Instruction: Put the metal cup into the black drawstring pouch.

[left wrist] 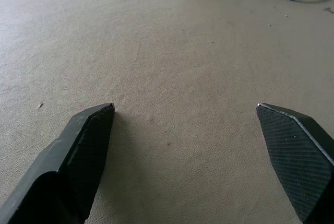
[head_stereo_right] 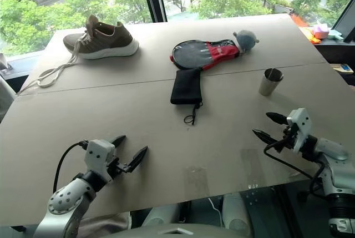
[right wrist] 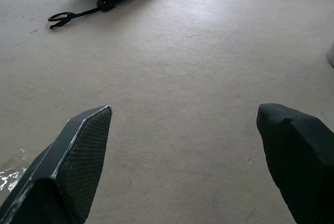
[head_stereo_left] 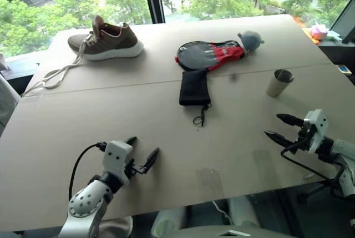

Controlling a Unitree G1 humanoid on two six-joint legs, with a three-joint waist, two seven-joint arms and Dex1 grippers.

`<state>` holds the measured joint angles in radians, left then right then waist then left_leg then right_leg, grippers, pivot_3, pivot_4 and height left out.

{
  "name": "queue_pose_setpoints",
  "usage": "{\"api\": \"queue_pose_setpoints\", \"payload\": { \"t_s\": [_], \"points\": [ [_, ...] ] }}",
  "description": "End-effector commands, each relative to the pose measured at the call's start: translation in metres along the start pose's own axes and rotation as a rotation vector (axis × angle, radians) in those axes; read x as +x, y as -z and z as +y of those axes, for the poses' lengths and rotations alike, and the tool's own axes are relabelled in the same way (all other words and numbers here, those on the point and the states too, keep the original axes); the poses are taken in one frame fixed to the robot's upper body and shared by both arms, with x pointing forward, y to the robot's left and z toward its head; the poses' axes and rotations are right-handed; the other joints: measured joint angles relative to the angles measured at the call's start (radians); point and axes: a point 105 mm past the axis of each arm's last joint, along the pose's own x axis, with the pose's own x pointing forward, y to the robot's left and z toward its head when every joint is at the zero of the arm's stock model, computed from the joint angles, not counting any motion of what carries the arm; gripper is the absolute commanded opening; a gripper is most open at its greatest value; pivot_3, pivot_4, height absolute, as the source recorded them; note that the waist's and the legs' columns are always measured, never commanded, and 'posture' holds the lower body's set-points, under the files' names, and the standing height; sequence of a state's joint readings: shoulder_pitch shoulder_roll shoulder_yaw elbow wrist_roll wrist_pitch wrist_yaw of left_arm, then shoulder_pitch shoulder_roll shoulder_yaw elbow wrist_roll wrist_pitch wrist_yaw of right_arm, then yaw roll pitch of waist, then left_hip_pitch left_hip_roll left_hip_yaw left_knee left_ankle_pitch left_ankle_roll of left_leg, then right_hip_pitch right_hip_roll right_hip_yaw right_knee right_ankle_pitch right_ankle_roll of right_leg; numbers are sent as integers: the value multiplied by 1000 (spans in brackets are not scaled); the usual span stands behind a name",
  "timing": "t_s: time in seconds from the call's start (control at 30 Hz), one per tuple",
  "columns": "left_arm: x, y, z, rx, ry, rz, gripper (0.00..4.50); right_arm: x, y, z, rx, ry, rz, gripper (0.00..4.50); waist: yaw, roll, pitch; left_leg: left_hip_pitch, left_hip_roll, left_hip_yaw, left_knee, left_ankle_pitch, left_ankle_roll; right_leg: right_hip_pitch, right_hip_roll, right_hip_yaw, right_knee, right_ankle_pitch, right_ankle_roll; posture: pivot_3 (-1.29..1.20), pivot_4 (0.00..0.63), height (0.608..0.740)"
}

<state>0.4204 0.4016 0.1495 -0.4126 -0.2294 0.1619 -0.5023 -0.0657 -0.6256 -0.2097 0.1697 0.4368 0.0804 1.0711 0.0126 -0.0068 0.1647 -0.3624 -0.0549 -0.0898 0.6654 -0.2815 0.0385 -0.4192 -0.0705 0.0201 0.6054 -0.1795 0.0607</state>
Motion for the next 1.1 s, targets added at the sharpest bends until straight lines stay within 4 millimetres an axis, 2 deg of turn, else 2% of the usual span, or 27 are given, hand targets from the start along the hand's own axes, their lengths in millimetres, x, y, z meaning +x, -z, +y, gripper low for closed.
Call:
{"api": "queue_pose_setpoints", "payload": {
  "t_s": [0.03, 0.63, 0.83, 0.97, 1.1],
  "points": [
    [0, -10, 0, 24, 6, -44, 4482, -5, -14, -2, -48, 1, -40, 4500, 0, 0, 0, 0, 0, 0, 0, 0, 0, 0, 0, 0, 0, 0, 0, 0, 150, 740],
    [2, -11, -1, 17, 41, -69, 4482, -13, -7, 3, -40, 13, -40, 4500, 0, -1, 0, 0, 0, 0, 0, 0, 0, 0, 0, 0, 0, 0, 0, 0, 150, 740],
    [5, -18, -3, 43, 72, -86, 4482, -14, -5, 5, -34, 14, -40, 4500, 0, -1, 1, 0, 0, 0, 0, 0, 0, 0, 0, 0, 0, 0, 0, 0, 150, 740],
    [16, -29, -10, 80, 101, -112, 4482, -15, -4, 9, -31, 17, -43, 4500, 2, -1, 1, 0, 0, -1, 0, 0, 0, 0, 0, -1, 0, 0, 0, 0, 150, 740],
    [40, -43, -12, 199, 112, -138, 4482, -16, -7, 17, -23, 27, -73, 4500, 4, 0, 1, 0, 0, 0, 0, 0, 0, 0, 0, 0, 0, 0, 0, 0, 150, 740]
  ]
}}
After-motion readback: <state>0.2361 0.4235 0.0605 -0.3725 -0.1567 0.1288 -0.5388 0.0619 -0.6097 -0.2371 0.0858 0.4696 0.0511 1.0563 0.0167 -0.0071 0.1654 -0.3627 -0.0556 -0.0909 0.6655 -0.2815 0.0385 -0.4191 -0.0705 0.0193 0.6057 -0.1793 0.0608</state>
